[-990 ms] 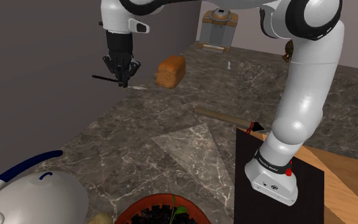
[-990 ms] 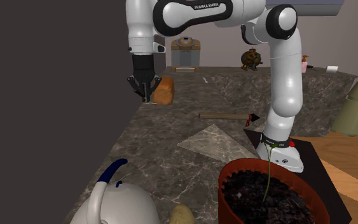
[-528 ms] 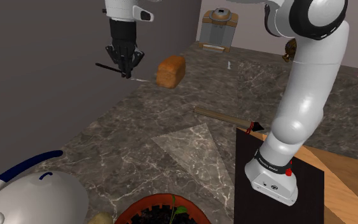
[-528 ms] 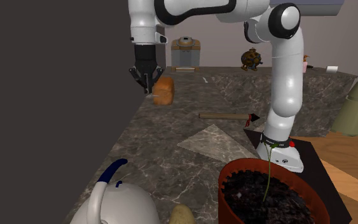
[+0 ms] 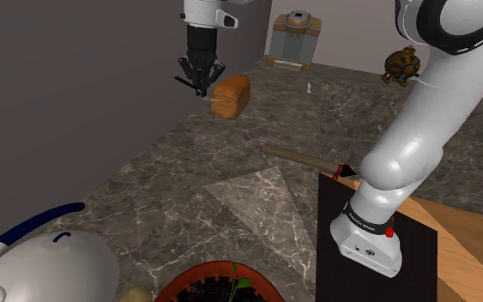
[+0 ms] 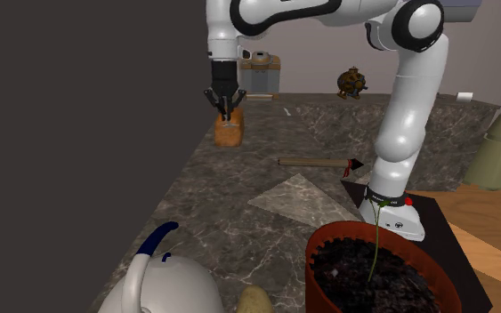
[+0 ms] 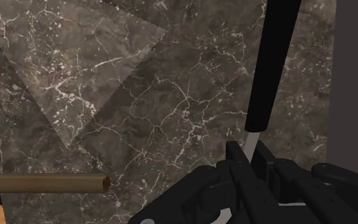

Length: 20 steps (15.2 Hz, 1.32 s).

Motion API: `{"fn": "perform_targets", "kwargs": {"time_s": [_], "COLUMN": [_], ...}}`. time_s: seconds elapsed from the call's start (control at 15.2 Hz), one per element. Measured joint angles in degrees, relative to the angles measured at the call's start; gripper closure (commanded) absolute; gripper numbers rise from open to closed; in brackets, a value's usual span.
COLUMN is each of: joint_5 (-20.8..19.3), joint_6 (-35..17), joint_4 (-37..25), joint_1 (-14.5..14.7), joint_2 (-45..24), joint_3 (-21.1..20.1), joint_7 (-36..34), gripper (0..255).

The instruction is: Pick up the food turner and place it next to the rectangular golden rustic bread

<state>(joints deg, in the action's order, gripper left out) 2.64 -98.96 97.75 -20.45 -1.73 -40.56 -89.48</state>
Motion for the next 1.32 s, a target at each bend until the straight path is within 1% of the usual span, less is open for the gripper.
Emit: {"fn": "perform_targets", "kwargs": {"time_s": [0.26,0.53,0.66,0.79,1.32], "joint_5": [3.75,5.03,5.01,5.46,4.33], "joint_6": [-0.56,-0.45,-0.02,0.07,0.91], "joint_4": [5.80,8.58,8.74,10.24,10.90], "joint_1": [-3.38,-5.87,-7.05,-8.15,-13.00], "joint_2": [6.02,8.81,9.20,10.62,11.03], "joint_3": [3.51,7.06,8.73,10.51,17.41], "joint_7": [7.60,14.02,16.86,19.90,31.42], "gripper": [255,255,255,255,255]}}
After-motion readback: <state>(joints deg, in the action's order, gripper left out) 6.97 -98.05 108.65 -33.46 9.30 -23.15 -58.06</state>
